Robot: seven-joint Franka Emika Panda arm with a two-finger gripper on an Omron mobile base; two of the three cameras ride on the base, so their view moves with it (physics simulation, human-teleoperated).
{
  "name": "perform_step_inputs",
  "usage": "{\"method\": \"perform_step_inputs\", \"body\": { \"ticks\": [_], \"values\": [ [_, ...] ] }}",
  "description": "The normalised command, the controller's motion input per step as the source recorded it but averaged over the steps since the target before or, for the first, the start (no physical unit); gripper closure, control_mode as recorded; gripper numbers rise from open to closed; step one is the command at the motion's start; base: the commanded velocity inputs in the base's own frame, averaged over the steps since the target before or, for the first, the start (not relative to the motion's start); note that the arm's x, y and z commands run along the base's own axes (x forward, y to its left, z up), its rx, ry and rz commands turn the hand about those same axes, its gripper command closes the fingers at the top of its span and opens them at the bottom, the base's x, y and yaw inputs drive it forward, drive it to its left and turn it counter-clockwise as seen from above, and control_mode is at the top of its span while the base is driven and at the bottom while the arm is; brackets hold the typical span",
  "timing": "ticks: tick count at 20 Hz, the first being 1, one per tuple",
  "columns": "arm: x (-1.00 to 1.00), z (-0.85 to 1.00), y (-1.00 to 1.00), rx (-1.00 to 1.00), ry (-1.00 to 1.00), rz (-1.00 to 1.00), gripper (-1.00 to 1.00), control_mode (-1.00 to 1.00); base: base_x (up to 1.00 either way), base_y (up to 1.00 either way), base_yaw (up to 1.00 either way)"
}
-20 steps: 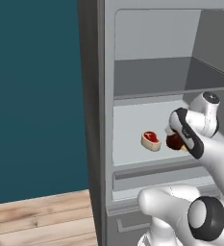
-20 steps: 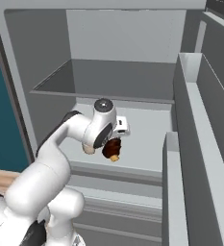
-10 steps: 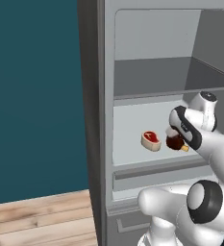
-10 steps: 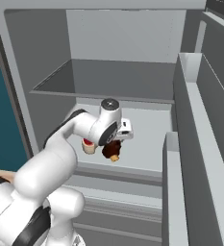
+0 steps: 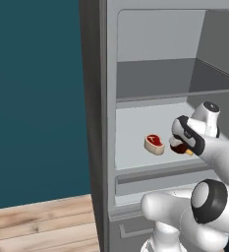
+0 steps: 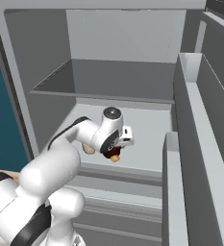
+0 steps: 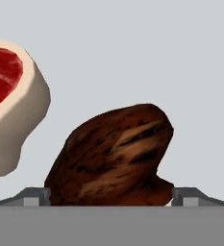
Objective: Gather the garlic and bell pepper from the fridge and place them on a tray on the dining counter. Then gather the steaks from the fridge and place them on the other tray.
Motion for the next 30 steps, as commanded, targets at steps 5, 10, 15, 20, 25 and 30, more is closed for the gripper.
{"method": "perform_step_inputs", "body": {
  "ticks": [5, 10, 15, 20, 25, 30],
  "values": [
    [0.01, -0.22, -0.07, 0.00, 0.00, 0.00, -1.00, -1.00, 0.00, 0.00, 0.00],
    [-0.02, -0.18, -0.14, 0.00, 0.01, 0.00, -1.00, -1.00, 0.00, 0.00, 0.00],
    [-0.30, -0.02, -0.14, 0.00, 0.00, 0.00, -1.00, -1.00, 0.00, 0.00, 0.00],
    [-0.18, 0.01, -0.01, 0.00, -0.05, 0.03, -1.00, -1.00, 0.00, 0.00, 0.00],
    [0.00, -0.01, 0.00, 0.00, -0.02, 0.03, -1.00, -1.00, 0.00, 0.00, 0.00],
    [0.00, -0.11, -0.04, 0.00, 0.01, 0.02, -1.00, -1.00, 0.00, 0.00, 0.00]
  ]
}}
